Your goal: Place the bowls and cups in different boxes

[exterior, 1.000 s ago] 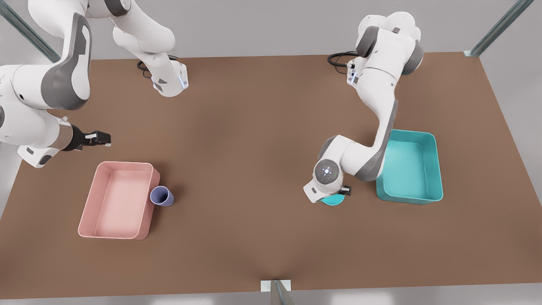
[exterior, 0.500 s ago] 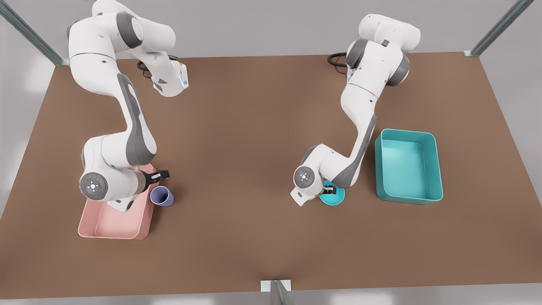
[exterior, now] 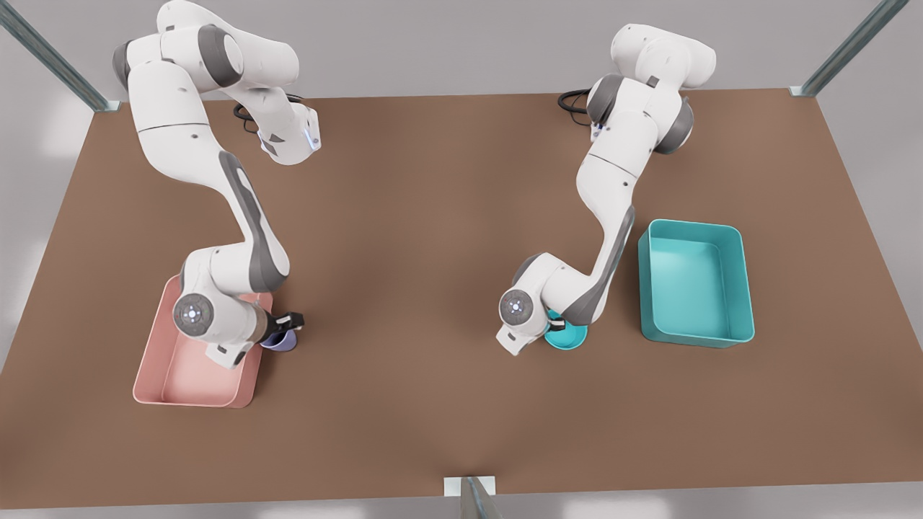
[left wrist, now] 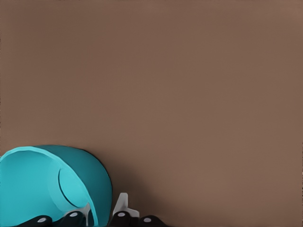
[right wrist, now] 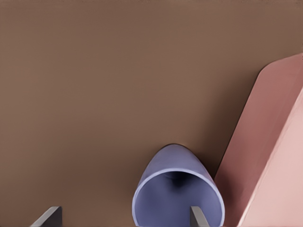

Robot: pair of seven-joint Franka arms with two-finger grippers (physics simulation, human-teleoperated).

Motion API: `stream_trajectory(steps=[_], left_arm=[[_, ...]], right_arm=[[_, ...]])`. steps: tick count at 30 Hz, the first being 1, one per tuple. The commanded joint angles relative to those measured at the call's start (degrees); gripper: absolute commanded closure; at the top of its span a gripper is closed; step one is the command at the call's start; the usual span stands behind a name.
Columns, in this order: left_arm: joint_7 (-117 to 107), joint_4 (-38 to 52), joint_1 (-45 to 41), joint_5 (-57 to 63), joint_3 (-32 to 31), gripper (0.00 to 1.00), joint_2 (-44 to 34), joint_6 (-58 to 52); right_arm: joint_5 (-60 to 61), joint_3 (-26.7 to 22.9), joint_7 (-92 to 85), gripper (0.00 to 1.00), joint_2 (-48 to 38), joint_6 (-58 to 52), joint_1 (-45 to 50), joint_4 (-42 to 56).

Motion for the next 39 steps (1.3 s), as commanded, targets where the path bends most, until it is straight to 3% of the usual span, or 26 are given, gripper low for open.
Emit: stream_trajectory(steps=[1, 5, 7, 8, 10, 12, 14, 17, 19, 20, 21, 22, 25, 29, 30, 33, 35, 37, 39], left_arm=[[-4.4, 0.0, 0.2, -1.1, 0.0, 0.79, -0.3, 0.7], [-4.4, 0.4, 0.8, -0.5, 0.3, 0.79, -3.4, -5.3], [-4.3, -2.0, 5.7, -0.7, 0.3, 0.79, -11.6, -13.1], [-4.0, -7.8, 10.3, -2.1, 0.3, 0.79, -18.3, -14.8], [-4.0, -11.7, 15.2, -4.2, 0.3, 0.79, -23.3, -16.0], [-4.0, -13.8, 20.1, -4.3, 0.3, 0.79, -23.7, -15.1], [-3.0, -26.4, 24.0, -6.9, 0.5, 0.79, -30.0, -4.8], [-0.2, -30.9, 29.3, -6.8, 0.7, 0.79, -30.0, 2.4], [1.6, -33.3, 30.5, -6.7, 2.7, 0.79, -30.0, 5.2], [1.9, -34.9, 30.6, -6.7, 2.8, 0.79, -29.9, 7.0], [1.9, -36.8, 30.8, -6.7, 2.8, 0.79, -29.6, 8.6], [1.9, -38.3, 31.0, -6.6, 2.9, 0.79, -29.1, 9.3], [1.9, -39.8, 31.0, -6.2, 4.2, 0.79, -27.0, 10.6], [2.0, -40.9, 31.3, -5.8, 5.1, 0.79, -25.0, 13.0], [1.9, -40.9, 31.2, -5.8, 5.1, 0.00, -25.0, 12.8], [1.9, -40.7, 30.7, -5.9, 5.1, 0.00, -28.7, 7.0], [2.0, -37.6, 29.9, -6.0, 4.7, 0.00, -33.7, -3.6], [4.0, -29.3, 29.2, -9.1, 3.4, 0.00, -37.3, -16.7], [15.4, -14.7, 29.0, -16.5, -2.8, 0.00, -37.4, -29.7]], right_arm=[[0.1, 0.0, 1.3, 0.00, -0.1, 5.4, 0.0, -0.5], [0.1, 0.0, 1.3, 0.00, 0.1, 5.4, 0.0, -1.5], [0.1, 0.0, 1.4, 0.00, 0.1, 5.4, -0.2, -2.6], [0.1, 0.0, 1.4, 0.00, 0.2, 5.4, -0.2, -3.2], [0.1, 0.0, 1.4, 0.00, 0.4, 5.4, -0.3, -4.5], [0.1, 0.0, 1.4, 0.00, 0.7, 5.4, -0.3, -5.2], [0.1, 0.0, 1.3, 0.00, 1.6, 5.4, -0.3, -5.2], [0.1, 0.0, 1.4, 0.01, 2.6, 5.4, -0.3, -5.2], [0.1, 0.0, 1.3, 0.16, 3.3, 5.4, -0.3, -5.2], [0.1, 0.0, 1.3, 0.39, 3.3, 5.4, -0.3, -5.2], [0.1, 0.0, 1.3, 0.50, 3.3, 5.4, -0.2, -5.2], [0.0, -0.1, 1.3, 0.52, 3.7, 5.4, -0.2, -5.1], [0.0, -0.1, 0.9, 0.79, 3.7, 4.9, -0.3, -4.9], [0.0, 0.0, 0.3, 0.79, 3.1, 1.6, -0.3, -2.4], [0.0, 0.1, 0.2, 0.79, 2.1, 1.2, -0.3, -2.0], [0.0, 0.5, -4.3, 0.79, -3.2, -3.2, -0.2, -1.7], [0.1, 0.3, -13.2, 0.79, -10.0, -5.6, -0.3, -1.2], [-0.4, -0.4, -23.0, 0.79, -14.8, -7.1, -1.8, -0.9], [-6.9, -1.0, -28.7, 0.79, -15.6, -7.6, -4.7, 0.7]])
